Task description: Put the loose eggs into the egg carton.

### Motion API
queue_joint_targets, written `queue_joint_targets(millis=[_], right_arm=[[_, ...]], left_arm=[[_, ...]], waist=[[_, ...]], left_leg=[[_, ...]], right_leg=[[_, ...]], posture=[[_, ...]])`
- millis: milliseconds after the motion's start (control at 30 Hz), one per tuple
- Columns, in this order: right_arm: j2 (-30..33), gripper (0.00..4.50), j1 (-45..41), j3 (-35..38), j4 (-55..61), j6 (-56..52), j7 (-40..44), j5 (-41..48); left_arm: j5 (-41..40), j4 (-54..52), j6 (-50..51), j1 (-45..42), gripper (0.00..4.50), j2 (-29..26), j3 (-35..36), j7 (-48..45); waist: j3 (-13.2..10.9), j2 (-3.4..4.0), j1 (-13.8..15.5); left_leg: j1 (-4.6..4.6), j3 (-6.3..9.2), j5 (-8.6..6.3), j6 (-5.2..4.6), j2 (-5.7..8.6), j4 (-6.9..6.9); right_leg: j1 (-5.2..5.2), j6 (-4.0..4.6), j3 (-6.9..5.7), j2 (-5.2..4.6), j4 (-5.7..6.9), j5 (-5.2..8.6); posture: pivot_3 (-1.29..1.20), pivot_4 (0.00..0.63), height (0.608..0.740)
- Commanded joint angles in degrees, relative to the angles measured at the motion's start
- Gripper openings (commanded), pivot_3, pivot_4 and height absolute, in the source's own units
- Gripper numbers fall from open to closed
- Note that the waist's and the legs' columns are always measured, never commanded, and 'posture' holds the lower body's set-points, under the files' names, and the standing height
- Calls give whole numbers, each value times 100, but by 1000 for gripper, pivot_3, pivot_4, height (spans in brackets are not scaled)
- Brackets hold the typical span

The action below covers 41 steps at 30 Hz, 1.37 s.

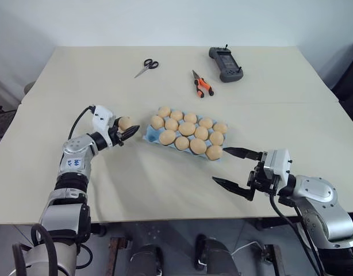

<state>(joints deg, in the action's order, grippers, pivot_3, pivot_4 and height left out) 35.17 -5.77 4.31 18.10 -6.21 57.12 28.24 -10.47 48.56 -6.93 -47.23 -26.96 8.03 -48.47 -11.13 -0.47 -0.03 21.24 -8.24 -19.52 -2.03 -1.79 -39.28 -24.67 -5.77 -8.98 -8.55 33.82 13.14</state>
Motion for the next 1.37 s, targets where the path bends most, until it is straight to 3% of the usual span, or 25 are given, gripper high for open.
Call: queue_joint_targets(millis=[33,267,300,433,467,700,1033,1367], right_arm=[[-34,4500,6,9,208,71,-38,28],[-130,4500,-1,-73,289,68,-156,-10],[-146,4500,22,-85,313,72,-178,-15],[-224,4500,149,-120,429,70,-285,-32],[-239,4500,182,-132,463,63,-308,-36],[-234,4500,302,-121,505,72,-359,-38],[-93,4500,144,46,-19,201,-120,-87],[-72,4500,-118,78,-466,279,11,-152]], left_arm=[[-84,-578,91,-139,2368,140,-232,-395],[174,-334,128,-334,2368,341,-489,-175],[206,-217,81,-394,3080,362,-482,-101],[92,-189,-24,-467,4344,426,-448,-243],[63,-249,-37,-437,4484,405,-453,-335],[-448,-1196,2,261,4484,-259,-48,-1069],[-528,-2510,-172,2285,4484,-1552,498,-1364],[-974,-4008,644,3685,4484,-1647,847,-1054]], waist=[[0,0,7],[0,0,-19],[0,-1,-17],[0,-1,-13],[0,-1,-9],[0,-1,-83],[0,0,-148],[0,0,-100]], left_leg=[[0,-1,0,0,1,-2],[-1,-1,1,-1,6,-6],[-3,0,1,-1,5,-7],[-2,2,2,-2,2,-8],[-2,2,2,-2,2,-8],[-2,0,0,-1,-2,-8],[-7,5,0,-2,-9,-10],[-6,8,-3,0,-9,-9]], right_leg=[[1,0,0,0,1,0],[0,-1,2,3,1,0],[1,0,3,2,2,0],[1,0,4,2,2,0],[1,-1,4,0,2,0],[-4,-1,5,2,4,-1],[-2,0,11,-3,8,0],[-5,1,13,-11,9,0]], posture=[[0,150,740],[0,150,740],[0,150,740],[0,150,740],[0,150,740],[0,150,740],[0,150,740],[0,150,740]])
